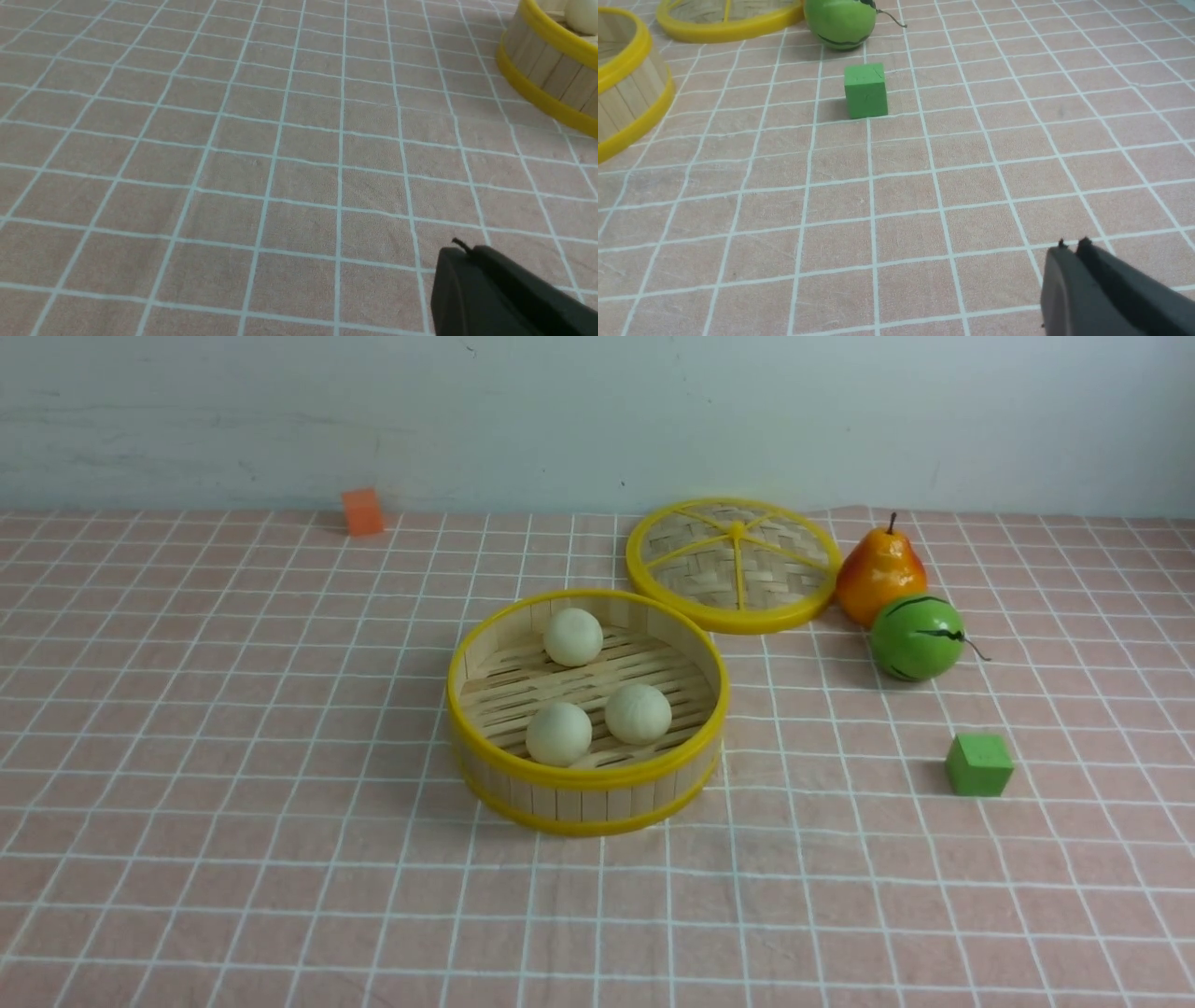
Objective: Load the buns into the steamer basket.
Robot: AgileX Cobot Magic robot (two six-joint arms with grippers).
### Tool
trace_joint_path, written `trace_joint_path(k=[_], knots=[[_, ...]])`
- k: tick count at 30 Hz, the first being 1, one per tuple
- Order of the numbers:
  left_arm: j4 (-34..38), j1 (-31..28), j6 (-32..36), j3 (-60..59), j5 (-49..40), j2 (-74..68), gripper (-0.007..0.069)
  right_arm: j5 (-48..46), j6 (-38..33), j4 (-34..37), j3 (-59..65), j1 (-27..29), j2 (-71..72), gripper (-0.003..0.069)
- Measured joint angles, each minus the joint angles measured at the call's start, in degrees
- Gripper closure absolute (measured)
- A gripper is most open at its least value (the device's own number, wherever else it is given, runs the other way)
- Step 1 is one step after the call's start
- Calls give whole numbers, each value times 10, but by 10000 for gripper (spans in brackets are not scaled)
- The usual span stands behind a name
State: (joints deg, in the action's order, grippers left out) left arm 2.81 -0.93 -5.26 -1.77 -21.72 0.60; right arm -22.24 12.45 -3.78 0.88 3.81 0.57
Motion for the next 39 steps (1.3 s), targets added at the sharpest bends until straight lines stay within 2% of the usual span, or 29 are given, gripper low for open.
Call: trace_joint_path(k=[39], knots=[[0, 0, 7, 0, 0, 0, 637, 0, 0, 0, 0, 0, 0, 579]])
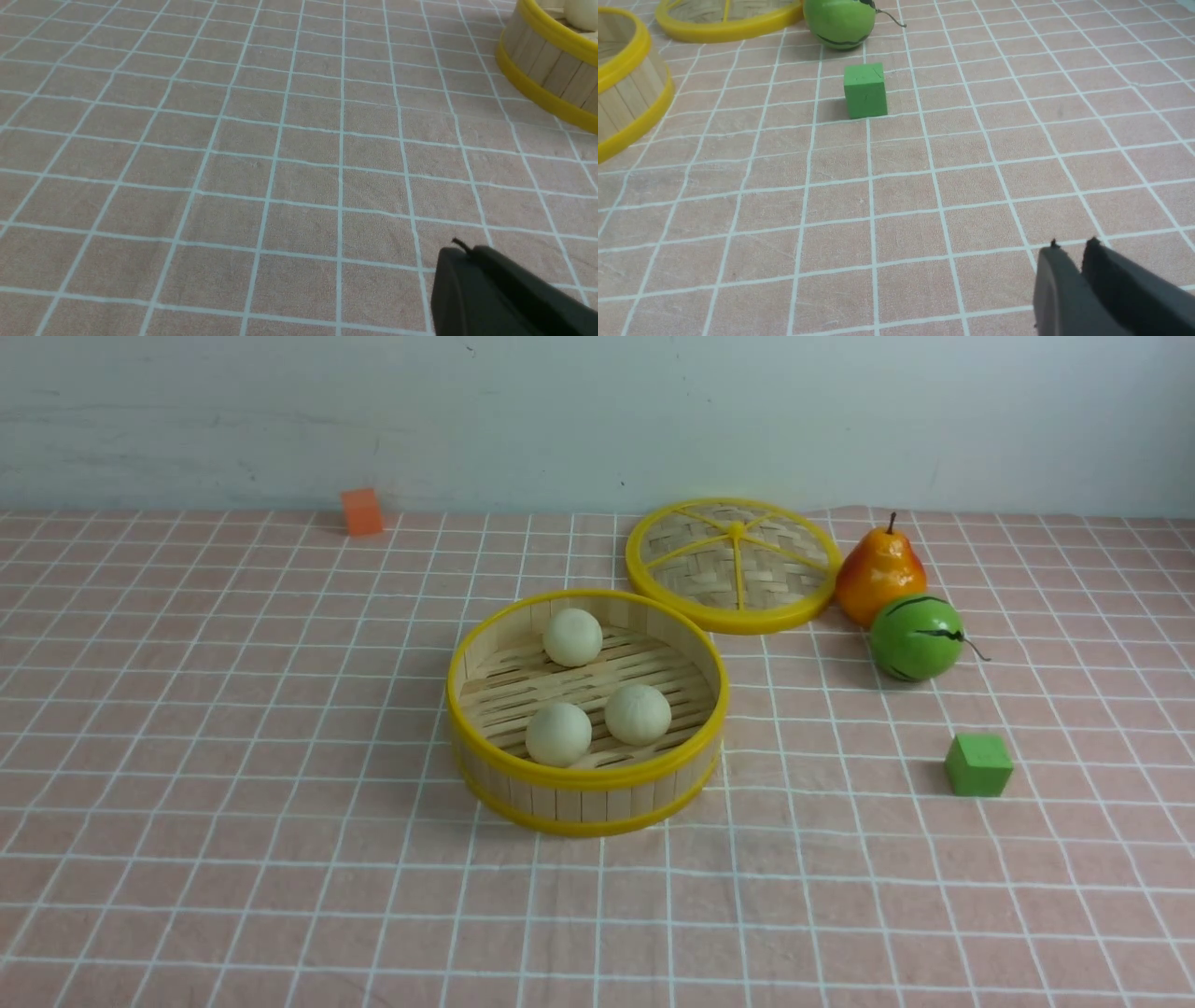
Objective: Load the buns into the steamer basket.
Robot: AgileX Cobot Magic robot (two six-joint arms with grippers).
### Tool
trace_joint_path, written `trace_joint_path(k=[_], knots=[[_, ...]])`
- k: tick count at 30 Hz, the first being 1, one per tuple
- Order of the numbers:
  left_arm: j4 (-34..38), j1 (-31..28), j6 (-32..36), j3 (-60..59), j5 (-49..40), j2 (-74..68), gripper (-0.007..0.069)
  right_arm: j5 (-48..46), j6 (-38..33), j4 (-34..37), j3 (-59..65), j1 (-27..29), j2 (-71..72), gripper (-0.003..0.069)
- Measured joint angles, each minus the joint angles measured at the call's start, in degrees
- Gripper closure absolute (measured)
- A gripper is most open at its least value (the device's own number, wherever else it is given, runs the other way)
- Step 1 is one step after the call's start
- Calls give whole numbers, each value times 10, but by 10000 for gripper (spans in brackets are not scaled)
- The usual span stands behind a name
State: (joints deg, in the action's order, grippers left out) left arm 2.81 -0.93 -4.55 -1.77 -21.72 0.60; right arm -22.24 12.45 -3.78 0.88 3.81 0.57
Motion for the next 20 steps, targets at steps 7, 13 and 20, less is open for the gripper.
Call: trace_joint_path(k=[7, 13, 20], knots=[[0, 0, 0, 0, 0, 0, 636, 0, 0, 0, 0, 0, 0, 575], [0, 0, 0, 0, 0, 0, 629, 0, 0, 0, 0, 0, 0, 570], [0, 0, 0, 0, 0, 0, 623, 0, 0, 0, 0, 0, 0, 562]])
